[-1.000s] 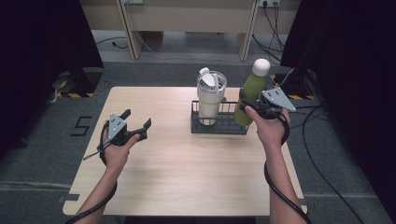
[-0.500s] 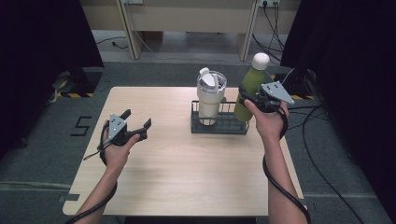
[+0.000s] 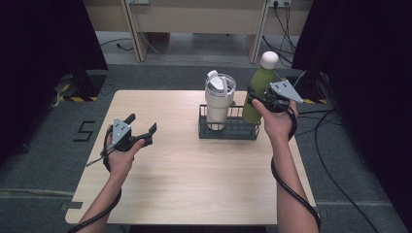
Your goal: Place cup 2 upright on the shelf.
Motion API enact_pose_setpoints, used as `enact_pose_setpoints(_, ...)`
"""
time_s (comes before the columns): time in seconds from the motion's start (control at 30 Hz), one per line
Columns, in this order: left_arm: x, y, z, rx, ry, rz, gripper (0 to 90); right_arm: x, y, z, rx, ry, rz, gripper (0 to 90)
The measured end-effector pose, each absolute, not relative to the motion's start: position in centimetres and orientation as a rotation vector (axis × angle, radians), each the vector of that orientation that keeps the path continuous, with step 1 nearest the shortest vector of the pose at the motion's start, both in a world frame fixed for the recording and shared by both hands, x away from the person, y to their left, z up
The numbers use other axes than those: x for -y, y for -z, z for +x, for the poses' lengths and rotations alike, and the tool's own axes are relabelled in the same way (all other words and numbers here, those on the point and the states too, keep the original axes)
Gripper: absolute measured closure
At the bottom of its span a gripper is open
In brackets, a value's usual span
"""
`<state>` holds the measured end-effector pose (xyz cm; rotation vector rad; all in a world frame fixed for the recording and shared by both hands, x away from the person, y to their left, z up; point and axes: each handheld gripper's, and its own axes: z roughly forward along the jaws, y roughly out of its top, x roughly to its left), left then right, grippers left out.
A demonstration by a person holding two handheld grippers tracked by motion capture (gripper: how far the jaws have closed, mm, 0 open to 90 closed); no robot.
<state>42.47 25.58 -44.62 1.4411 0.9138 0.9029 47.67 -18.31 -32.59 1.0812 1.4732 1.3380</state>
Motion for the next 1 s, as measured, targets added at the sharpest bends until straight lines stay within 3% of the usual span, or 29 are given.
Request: enact_pose_setpoints(1.0,-25.6,44.6,42.5,-0.918,-0.902,1.442,10.9,17.3,32.8,50.3,-1.499,-1.315,1.119,22.9)
